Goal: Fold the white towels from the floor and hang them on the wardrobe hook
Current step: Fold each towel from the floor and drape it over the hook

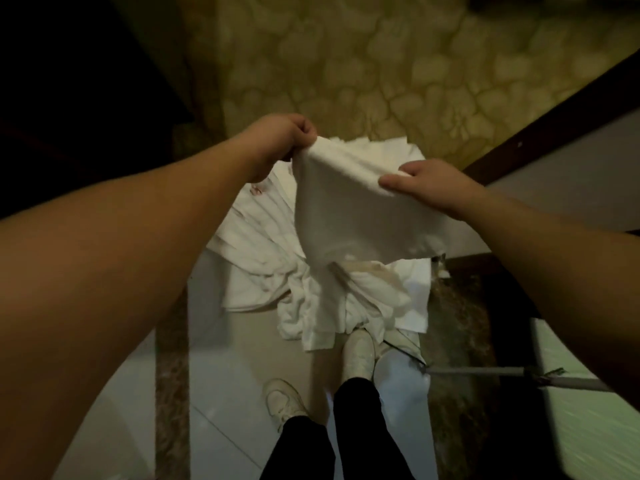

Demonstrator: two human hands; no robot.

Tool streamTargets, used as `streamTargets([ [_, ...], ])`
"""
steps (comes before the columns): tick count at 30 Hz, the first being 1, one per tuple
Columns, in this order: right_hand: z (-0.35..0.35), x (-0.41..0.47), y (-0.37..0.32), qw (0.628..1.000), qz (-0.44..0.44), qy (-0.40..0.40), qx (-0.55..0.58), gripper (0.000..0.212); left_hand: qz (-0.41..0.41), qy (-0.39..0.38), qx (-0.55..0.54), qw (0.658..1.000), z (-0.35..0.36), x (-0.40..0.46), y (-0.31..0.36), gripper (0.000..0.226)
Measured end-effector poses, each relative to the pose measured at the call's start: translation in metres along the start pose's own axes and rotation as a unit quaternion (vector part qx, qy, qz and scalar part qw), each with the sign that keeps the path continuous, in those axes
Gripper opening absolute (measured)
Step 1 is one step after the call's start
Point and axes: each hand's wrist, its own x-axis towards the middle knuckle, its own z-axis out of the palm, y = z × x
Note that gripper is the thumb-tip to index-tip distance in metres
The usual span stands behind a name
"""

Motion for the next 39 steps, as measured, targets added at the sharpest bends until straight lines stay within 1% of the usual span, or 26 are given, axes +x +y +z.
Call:
streamTargets([
  [3, -0.034, -0.025, -0.052, 0.999, 0.006, -0.007, 0.038, 0.051, 0.012, 0.036, -0.036, 0.999, -0.037, -0.039, 0.046, 0.031],
  [6, -0.059, -0.049, -0.104, 0.998, -0.002, -0.021, 0.060, 0.052, 0.020, 0.068, -0.075, 0.995, -0.068, -0.084, 0.082, 0.031],
  [8, -0.072, -0.064, -0.137, 0.997, -0.023, -0.025, 0.066, 0.059, 0.015, 0.079, -0.125, 0.989, -0.087, -0.118, 0.096, 0.030],
  [9, -0.076, -0.073, -0.150, 0.998, -0.032, -0.028, 0.052, 0.061, 0.012, 0.082, -0.148, 0.985, -0.095, -0.136, 0.100, 0.030],
  [10, -0.078, -0.082, -0.160, 0.998, -0.041, -0.033, 0.027, 0.056, 0.009, 0.087, -0.170, 0.981, -0.103, -0.154, 0.103, 0.029],
  [12, -0.080, -0.104, -0.175, 0.997, -0.046, -0.053, -0.028, 0.037, 0.005, 0.106, -0.222, 0.969, -0.116, -0.191, 0.106, 0.027],
  [13, -0.079, -0.115, -0.181, 0.997, -0.044, -0.057, -0.040, 0.035, 0.005, 0.119, -0.246, 0.962, -0.122, -0.210, 0.105, 0.025],
  [16, -0.076, -0.149, -0.207, 0.997, -0.040, -0.050, -0.049, 0.033, 0.012, 0.144, -0.286, 0.947, -0.137, -0.265, 0.106, 0.024],
  [18, -0.074, -0.170, -0.227, 0.996, -0.055, -0.057, -0.047, 0.035, 0.016, 0.160, -0.311, 0.937, -0.143, -0.297, 0.108, 0.024],
  [21, -0.071, -0.205, -0.257, 0.995, -0.079, -0.057, -0.028, 0.035, 0.018, 0.208, -0.367, 0.906, -0.150, -0.345, 0.109, 0.020],
  [23, -0.069, -0.229, -0.275, 0.993, -0.097, -0.065, 0.021, 0.034, 0.023, 0.240, -0.381, 0.893, -0.149, -0.377, 0.107, 0.020],
  [24, -0.067, -0.241, -0.283, 0.989, -0.107, -0.083, 0.059, 0.035, 0.024, 0.258, -0.380, 0.888, -0.147, -0.393, 0.104, 0.020],
  [27, -0.053, -0.275, -0.301, 0.964, -0.124, -0.144, 0.184, 0.048, 0.030, 0.295, -0.384, 0.874, -0.132, -0.442, 0.085, 0.019],
  [29, -0.035, -0.298, -0.308, 0.944, -0.141, -0.173, 0.242, 0.047, 0.028, 0.312, -0.404, 0.859, -0.117, -0.474, 0.067, 0.019],
  [33, 0.011, -0.342, -0.305, 0.922, -0.149, -0.198, 0.297, 0.034, 0.026, 0.348, -0.396, 0.849, -0.077, -0.535, 0.031, 0.025],
  [35, 0.033, -0.363, -0.297, 0.913, -0.152, -0.209, 0.315, 0.032, 0.034, 0.364, -0.402, 0.839, -0.053, -0.566, 0.019, 0.025],
  [37, 0.051, -0.385, -0.290, 0.900, -0.152, -0.228, 0.338, 0.036, 0.040, 0.387, -0.408, 0.826, -0.029, -0.596, 0.011, 0.025],
  [39, 0.067, -0.411, -0.286, 0.882, -0.153, -0.259, 0.363, 0.049, 0.049, 0.411, -0.410, 0.813, -0.005, -0.627, 0.005, 0.025],
])
